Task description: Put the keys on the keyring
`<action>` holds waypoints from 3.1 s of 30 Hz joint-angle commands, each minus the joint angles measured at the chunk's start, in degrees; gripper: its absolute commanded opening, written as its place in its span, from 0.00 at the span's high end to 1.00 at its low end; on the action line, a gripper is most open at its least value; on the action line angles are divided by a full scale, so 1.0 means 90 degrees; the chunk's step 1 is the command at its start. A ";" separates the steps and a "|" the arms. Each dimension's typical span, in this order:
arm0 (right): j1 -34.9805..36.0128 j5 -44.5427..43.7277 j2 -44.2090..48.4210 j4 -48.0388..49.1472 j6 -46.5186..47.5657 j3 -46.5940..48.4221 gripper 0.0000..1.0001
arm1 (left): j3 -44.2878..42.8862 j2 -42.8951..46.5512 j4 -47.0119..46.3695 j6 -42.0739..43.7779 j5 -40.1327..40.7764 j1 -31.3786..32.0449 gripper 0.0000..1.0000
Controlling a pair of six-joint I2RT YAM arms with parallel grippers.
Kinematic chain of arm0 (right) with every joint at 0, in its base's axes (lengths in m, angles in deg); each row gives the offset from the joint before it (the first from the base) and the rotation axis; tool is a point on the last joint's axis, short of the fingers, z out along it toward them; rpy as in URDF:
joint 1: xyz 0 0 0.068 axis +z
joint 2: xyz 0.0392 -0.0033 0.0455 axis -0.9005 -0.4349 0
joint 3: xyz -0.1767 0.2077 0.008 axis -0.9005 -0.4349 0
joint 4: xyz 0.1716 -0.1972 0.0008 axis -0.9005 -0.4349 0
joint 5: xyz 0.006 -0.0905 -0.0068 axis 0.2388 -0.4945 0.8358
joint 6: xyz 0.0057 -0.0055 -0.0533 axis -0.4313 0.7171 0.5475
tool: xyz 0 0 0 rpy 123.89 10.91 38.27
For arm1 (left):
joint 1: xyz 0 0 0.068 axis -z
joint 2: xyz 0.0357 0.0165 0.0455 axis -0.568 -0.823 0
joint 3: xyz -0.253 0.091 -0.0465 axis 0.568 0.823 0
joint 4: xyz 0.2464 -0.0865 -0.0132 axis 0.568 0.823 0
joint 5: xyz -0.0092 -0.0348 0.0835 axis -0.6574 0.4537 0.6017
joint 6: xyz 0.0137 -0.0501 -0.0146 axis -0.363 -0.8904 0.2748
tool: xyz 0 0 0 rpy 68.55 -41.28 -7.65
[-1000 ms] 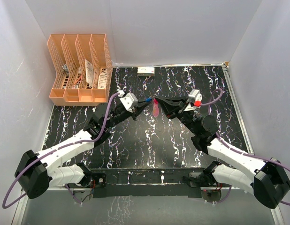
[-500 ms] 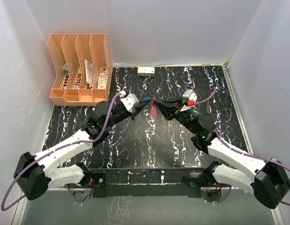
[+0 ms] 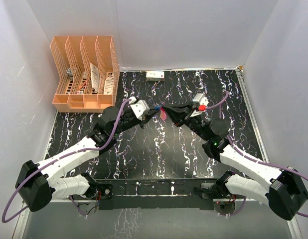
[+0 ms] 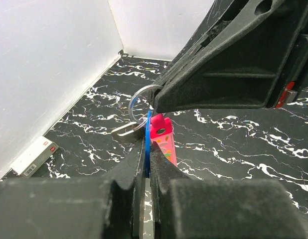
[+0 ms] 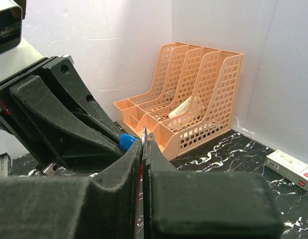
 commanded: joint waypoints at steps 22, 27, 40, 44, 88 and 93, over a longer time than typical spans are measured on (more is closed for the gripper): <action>-0.0003 -0.0367 0.0444 -0.0770 0.0545 0.0572 1.00 | -0.0826 0.0100 0.0861 0.0662 0.1316 0.0003 1.00; -0.0006 -0.0346 0.0301 -0.0829 0.0514 0.0673 1.00 | -0.0877 0.0024 0.0957 0.0756 0.1209 0.0003 1.00; -0.0008 -0.0079 -0.0180 -0.0662 0.0334 0.0931 1.00 | -0.0899 -0.0204 0.0987 0.0538 0.0971 0.0003 1.00; -0.0017 -0.0254 -0.0054 -0.0916 0.0437 0.0946 1.00 | -0.0946 -0.0117 0.1103 0.0603 0.1127 0.0001 1.00; -0.0025 -0.0498 -0.1654 -0.6758 0.1003 0.4648 1.00 | -0.0393 0.0581 0.1398 -0.0369 0.3945 -0.0095 0.52; -0.0134 -0.0097 -0.1714 -0.6547 0.0706 0.4678 1.00 | -0.0439 0.0703 0.1506 -0.0404 0.4068 -0.0113 0.52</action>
